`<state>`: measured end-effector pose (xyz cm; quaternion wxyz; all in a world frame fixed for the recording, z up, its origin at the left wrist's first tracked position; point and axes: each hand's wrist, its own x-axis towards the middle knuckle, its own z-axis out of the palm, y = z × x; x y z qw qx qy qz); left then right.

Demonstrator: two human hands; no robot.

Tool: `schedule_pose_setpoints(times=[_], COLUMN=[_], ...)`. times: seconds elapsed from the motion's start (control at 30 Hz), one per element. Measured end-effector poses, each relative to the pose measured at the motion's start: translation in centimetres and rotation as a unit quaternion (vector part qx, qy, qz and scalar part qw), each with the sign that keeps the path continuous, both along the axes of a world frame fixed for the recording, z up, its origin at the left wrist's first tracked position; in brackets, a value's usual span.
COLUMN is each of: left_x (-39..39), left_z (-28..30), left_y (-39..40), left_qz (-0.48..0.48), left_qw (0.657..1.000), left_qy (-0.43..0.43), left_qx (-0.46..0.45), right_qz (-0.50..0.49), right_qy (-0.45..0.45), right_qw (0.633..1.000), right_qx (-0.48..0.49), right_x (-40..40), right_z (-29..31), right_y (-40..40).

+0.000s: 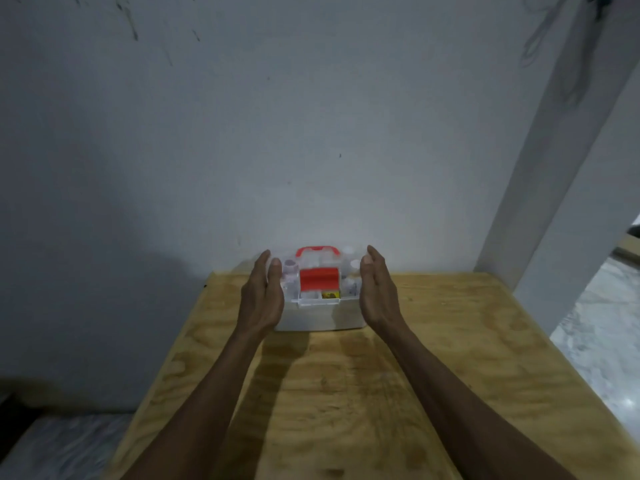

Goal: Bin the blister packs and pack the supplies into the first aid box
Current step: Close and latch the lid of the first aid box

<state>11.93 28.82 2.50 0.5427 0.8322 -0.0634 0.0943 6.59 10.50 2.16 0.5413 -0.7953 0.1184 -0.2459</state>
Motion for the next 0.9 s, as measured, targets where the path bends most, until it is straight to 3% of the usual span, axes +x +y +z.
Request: schedule_pose_setpoints(times=[0.47, 0.7, 0.9], left_x=[-0.9, -0.7, 0.5], left_z=[0.2, 0.2, 1.0], left_y=[0.1, 0.4, 0.0], left_qz=[-0.004, -0.018, -0.054], left_qw=[0.998, 0.995, 0.991], left_qy=[-0.029, -0.033, 0.006], left_qx=[0.064, 0.090, 0.125], right_qz=[-0.036, -0.071, 0.004], right_qy=[-0.007, -0.015, 0.083], right_qw=[0.999, 0.996, 0.988], right_qx=[-0.002, -0.061, -0.130], right_x=[-2.6, -3.1, -0.1], right_z=[-0.6, -0.1, 1.4], right_y=[2.2, 1.6, 0.8])
